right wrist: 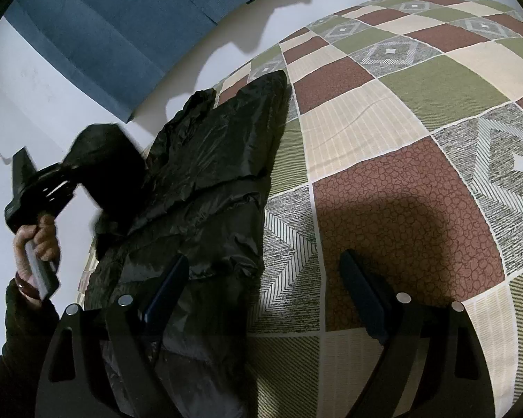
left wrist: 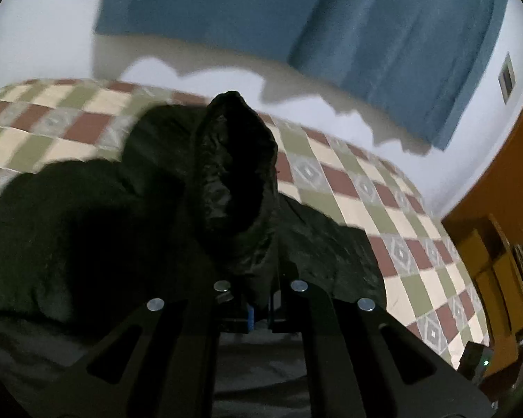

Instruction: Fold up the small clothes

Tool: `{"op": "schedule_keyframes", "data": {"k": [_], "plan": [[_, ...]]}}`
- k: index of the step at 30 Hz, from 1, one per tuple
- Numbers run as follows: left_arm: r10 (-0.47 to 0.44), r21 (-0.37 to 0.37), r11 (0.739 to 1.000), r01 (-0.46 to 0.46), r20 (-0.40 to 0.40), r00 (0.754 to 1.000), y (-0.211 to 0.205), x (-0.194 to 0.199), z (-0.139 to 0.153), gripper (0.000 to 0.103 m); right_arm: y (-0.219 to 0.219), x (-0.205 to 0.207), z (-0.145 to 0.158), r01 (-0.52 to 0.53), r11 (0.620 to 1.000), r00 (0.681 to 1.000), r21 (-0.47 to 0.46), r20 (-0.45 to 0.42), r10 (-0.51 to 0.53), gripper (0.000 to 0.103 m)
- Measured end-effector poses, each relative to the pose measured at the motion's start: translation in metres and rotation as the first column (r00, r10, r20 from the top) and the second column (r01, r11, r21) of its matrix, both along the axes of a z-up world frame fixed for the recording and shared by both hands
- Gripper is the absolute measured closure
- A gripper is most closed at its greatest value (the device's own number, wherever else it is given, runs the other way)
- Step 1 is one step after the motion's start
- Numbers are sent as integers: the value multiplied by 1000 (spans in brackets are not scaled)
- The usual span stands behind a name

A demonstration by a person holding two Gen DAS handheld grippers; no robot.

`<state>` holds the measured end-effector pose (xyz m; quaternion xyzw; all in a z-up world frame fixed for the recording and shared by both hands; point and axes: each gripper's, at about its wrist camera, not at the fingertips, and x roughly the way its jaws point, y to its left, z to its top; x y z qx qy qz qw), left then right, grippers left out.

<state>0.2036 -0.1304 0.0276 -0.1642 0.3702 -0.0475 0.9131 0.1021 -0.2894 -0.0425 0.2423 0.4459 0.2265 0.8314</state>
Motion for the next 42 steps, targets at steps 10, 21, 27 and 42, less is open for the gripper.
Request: {"op": "schedule_keyframes", "data": {"k": [10, 21, 27, 42], "plan": [[-66, 75, 994, 77, -143, 988, -70, 24, -82, 99, 0, 0, 0, 1, 1000, 1000, 7, -1, -1, 16], [-243, 124, 959, 256, -114, 963, -101, -8, -71, 44, 0, 0, 0, 1, 1000, 1000, 8, 1, -1, 16], [-249, 104, 963, 248, -6, 968, -41, -57, -33, 43, 1, -1, 2, -8, 1000, 1000, 5, 6, 8, 16], [189, 147, 972, -183, -29, 981, 218, -80, -46, 43, 87, 51, 83, -186, 970, 982, 153, 43, 182, 16]]}}
